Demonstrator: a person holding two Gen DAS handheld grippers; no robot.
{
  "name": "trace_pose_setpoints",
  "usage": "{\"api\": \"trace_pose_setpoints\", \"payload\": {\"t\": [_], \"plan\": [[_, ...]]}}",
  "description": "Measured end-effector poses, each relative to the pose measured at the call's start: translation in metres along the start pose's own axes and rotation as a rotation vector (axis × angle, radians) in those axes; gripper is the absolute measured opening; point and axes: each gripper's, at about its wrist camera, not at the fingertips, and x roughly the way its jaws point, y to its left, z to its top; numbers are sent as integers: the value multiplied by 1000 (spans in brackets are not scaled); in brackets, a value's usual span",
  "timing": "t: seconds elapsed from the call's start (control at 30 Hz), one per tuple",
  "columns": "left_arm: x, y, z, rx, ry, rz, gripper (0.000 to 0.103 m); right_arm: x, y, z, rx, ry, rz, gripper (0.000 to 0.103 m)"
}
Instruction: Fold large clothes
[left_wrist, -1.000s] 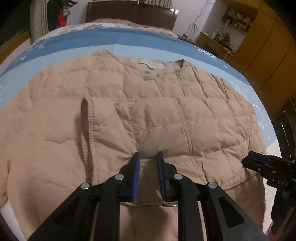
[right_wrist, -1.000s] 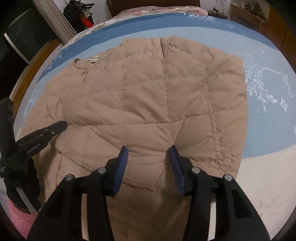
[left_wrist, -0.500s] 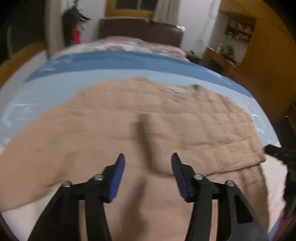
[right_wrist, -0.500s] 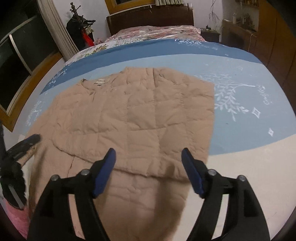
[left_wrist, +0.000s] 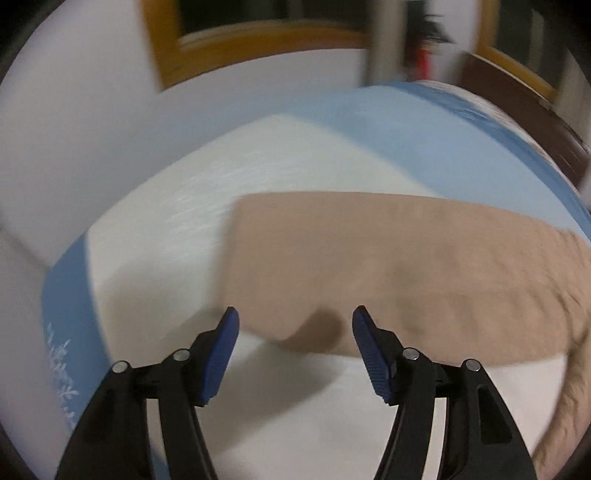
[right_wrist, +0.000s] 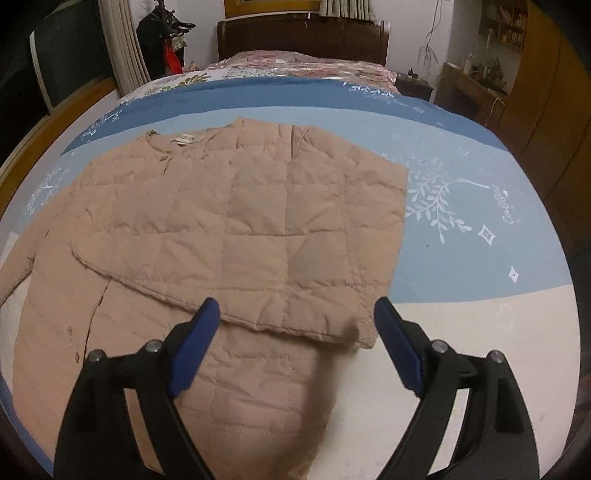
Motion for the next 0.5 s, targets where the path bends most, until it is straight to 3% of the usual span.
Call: {"api": "trace_pose_setpoints", "payload": {"t": [0.07, 0.13, 0.2, 0.33, 0.37, 0.4, 0.43, 0.5], "plan": [[10, 27, 2, -90, 24, -10, 64, 2, 0, -1, -4, 6, 0, 85], [20, 47, 4, -174, 39, -72, 64, 6, 0, -1, -2, 14, 0, 85], [26, 59, 8, -230, 44, -146, 64, 8, -1, 0, 3, 18, 3, 85], [29, 61, 11, -291, 32, -213, 64, 10, -4, -1, 12, 24, 4, 85], [31, 60, 13, -298, 29, -221, 57, 11, -6, -2, 16, 26, 5, 85], [33, 60, 12, -303, 28, -231, 34, 11, -7, -2, 18, 28, 8, 85], [35, 59, 13, -310, 34, -253, 21, 11, -8, -2, 21, 30, 11, 85], [32, 56, 8, -346, 33, -286, 12, 11, -9, -3, 20, 32, 14, 85]]}}
